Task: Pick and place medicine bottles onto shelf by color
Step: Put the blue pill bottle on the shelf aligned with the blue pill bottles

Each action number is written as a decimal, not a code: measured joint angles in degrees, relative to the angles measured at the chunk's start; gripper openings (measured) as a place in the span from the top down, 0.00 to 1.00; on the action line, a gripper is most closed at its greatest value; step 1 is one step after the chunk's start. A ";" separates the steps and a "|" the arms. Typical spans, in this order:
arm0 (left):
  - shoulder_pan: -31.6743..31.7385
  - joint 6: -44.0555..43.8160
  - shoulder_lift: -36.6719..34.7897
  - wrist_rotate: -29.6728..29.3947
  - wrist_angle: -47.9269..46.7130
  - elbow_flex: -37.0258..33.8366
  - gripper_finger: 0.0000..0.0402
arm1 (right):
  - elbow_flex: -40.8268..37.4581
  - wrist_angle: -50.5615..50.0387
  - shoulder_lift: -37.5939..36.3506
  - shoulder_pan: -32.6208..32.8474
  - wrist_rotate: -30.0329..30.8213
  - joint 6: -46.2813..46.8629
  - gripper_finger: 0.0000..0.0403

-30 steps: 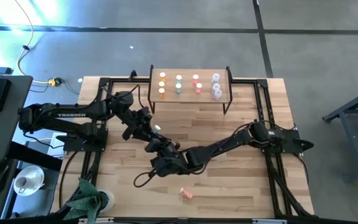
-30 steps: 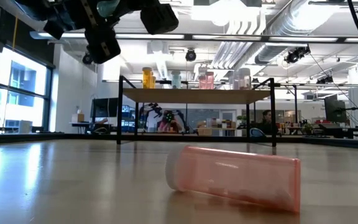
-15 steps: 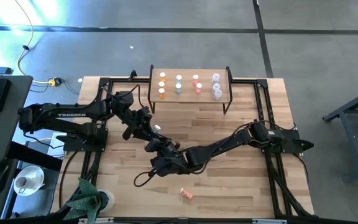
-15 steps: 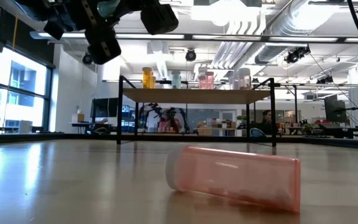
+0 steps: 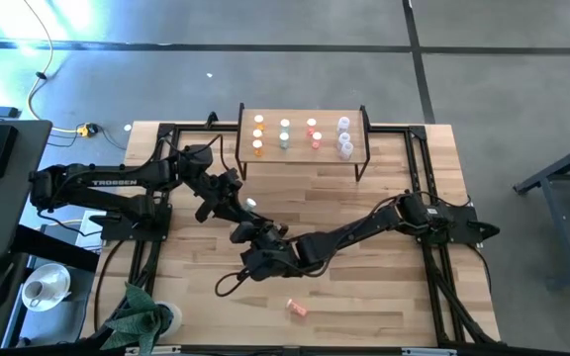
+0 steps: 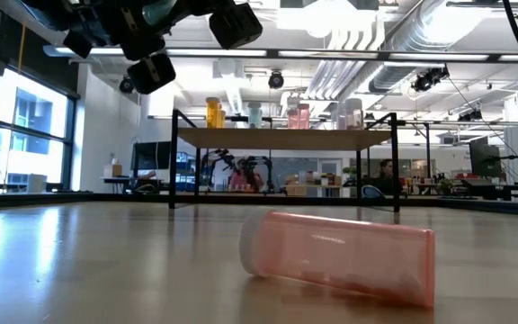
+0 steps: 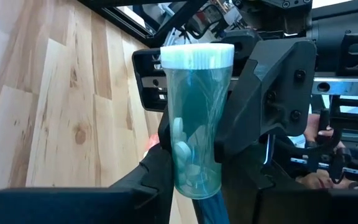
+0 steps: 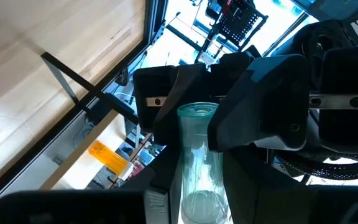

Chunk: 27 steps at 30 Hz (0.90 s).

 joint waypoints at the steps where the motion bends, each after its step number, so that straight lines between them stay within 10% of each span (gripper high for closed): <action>1: 0.00 0.01 0.00 0.02 0.01 0.00 0.77 | 0.00 0.00 0.00 0.00 -0.02 0.04 0.81; 27: 5.56 4.82 -0.11 2.37 0.57 0.02 0.76 | -0.02 1.61 0.00 -0.07 4.21 11.90 0.53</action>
